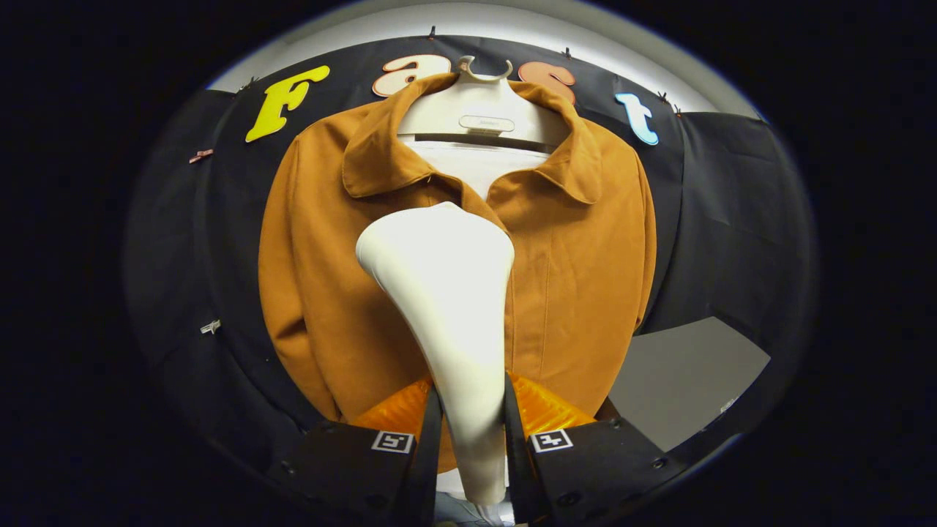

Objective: Iron the clothes twice with a garment steamer, once on the left side and once on the right side.

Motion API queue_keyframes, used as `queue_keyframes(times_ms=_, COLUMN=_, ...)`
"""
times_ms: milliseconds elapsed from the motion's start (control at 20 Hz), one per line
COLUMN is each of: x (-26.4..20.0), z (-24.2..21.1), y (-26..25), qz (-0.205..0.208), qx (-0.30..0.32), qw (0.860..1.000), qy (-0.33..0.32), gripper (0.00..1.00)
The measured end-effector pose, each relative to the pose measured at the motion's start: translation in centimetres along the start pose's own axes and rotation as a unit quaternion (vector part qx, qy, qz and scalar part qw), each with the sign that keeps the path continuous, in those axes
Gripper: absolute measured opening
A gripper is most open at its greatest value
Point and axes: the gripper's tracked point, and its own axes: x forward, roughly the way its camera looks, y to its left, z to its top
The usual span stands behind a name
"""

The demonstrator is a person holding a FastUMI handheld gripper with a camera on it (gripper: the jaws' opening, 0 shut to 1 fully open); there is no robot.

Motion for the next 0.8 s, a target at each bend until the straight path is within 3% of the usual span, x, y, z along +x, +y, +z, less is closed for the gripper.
queue_keyframes(times_ms=800, x=5.2, z=-8.8, y=2.8, qz=0.012, qx=-0.026, qw=0.993, qy=0.112, gripper=0.44)
